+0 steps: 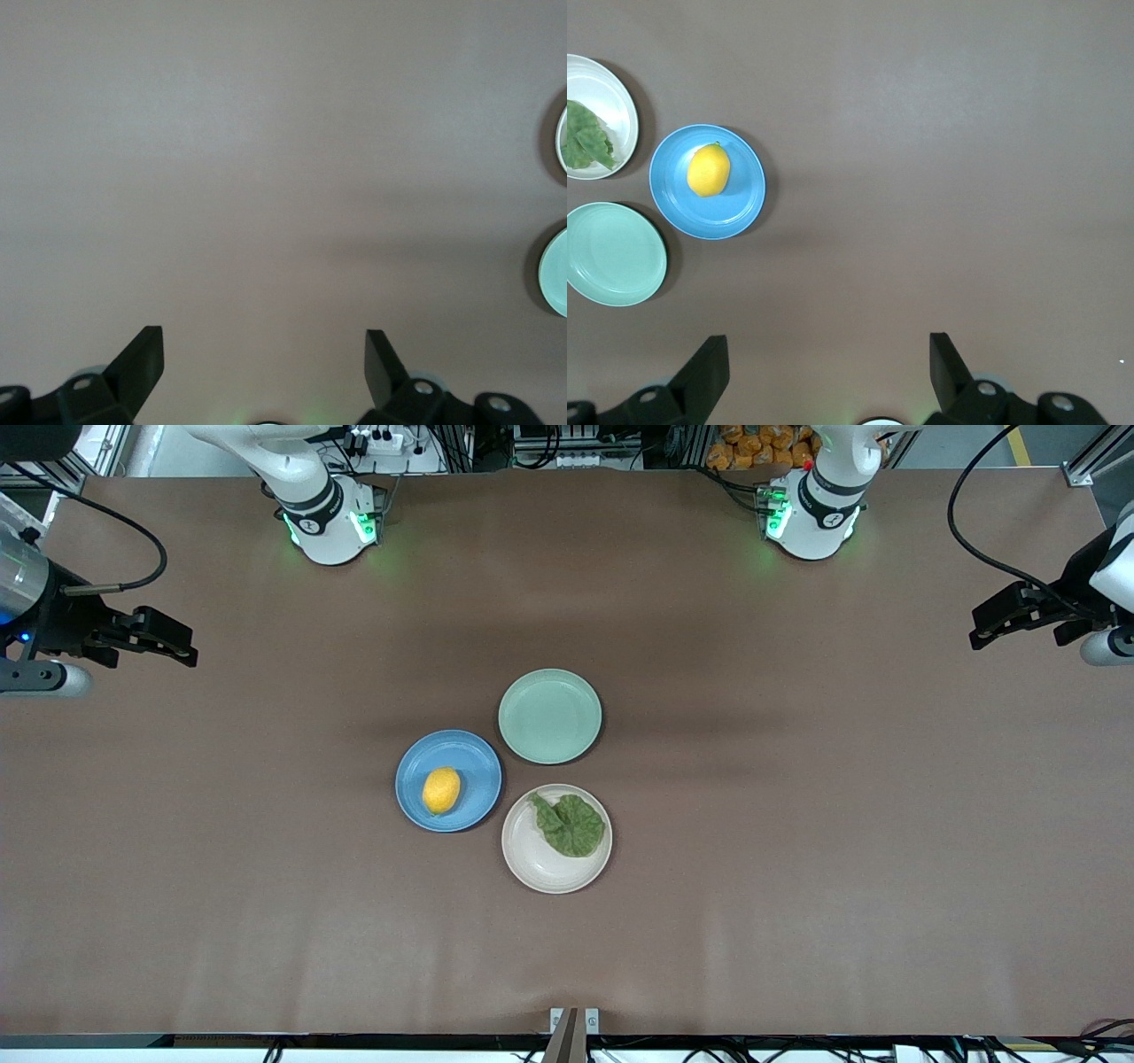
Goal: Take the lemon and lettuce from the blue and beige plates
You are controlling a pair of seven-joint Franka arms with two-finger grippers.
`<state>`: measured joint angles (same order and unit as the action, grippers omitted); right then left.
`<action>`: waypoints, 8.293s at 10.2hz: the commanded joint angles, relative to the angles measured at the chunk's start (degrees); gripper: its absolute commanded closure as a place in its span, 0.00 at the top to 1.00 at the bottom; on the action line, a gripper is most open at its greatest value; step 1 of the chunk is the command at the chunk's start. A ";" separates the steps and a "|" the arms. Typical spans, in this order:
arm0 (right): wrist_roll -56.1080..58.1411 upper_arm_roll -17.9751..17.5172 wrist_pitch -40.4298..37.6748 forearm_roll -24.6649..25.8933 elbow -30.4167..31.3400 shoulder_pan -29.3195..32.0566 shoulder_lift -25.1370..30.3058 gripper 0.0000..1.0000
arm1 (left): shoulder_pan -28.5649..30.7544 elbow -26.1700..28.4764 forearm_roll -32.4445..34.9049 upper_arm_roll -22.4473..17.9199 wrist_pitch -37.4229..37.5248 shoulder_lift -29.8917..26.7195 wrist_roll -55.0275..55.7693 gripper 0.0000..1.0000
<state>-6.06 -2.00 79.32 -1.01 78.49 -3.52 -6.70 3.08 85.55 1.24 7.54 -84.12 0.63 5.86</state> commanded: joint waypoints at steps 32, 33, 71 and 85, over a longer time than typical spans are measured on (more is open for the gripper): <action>-17.88 -4.68 34.80 -5.84 11.95 -9.34 -25.76 0.00 | -50.01 -5.83 11.77 -13.60 -81.73 55.45 26.58 0.98; -14.11 -4.33 31.72 -5.94 12.39 -7.49 -23.74 0.00 | -49.93 -5.83 11.77 -13.60 -81.73 55.62 26.57 0.98; 2.63 6.48 0.56 -0.40 -4.93 -1.32 -0.97 1.00 | -8.53 0.06 10.72 3.36 -16.29 14.09 -3.93 1.00; 3.68 4.99 6.38 1.01 3.43 -2.02 3.79 1.00 | -1.42 6.37 -2.20 3.45 -5.44 -2.81 -1.91 1.00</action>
<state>-2.40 3.11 86.19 -1.19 80.47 -5.33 -4.69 0.09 88.23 -0.10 10.93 -89.29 1.60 3.62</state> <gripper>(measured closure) 0.000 0.000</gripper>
